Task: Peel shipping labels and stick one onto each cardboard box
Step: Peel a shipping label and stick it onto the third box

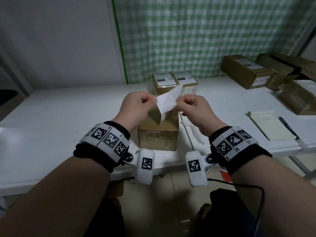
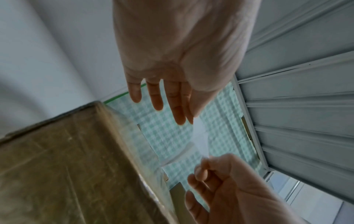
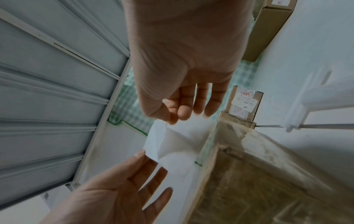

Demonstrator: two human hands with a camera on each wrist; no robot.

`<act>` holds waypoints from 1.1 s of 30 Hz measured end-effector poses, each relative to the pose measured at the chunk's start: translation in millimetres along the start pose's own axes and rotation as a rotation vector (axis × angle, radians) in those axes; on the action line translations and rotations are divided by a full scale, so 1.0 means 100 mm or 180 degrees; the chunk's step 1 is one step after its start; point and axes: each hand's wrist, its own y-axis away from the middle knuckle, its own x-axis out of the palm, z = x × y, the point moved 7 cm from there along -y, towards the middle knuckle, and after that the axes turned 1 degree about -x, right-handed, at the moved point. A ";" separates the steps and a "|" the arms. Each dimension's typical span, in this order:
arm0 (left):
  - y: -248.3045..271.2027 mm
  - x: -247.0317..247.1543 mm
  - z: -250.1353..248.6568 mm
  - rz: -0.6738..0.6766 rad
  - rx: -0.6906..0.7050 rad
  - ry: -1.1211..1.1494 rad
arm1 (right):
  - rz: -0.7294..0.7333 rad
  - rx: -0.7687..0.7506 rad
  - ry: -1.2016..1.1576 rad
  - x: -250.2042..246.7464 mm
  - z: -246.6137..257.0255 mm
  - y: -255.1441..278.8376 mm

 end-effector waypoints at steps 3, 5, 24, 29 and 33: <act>0.00 0.01 -0.01 0.0025 0.0036 0.0117 | 0.0325 0.0095 -0.0225 0.08 0.04 0.03; 0.00 0.03 -0.02 0.0097 0.0045 0.0156 | 0.0577 0.0136 -0.0326 0.17 0.06 0.06; 0.07 0.06 -0.01 0.0383 -0.0025 0.0198 | 0.0554 0.0075 -0.0082 0.19 0.17 0.06; 0.06 0.02 -0.03 0.0383 -0.0028 0.0299 | 0.0325 0.0112 -0.0030 0.09 0.16 0.06; 0.09 0.03 -0.06 0.0457 0.0000 0.0376 | 0.0666 0.0095 -0.0060 0.18 0.20 0.11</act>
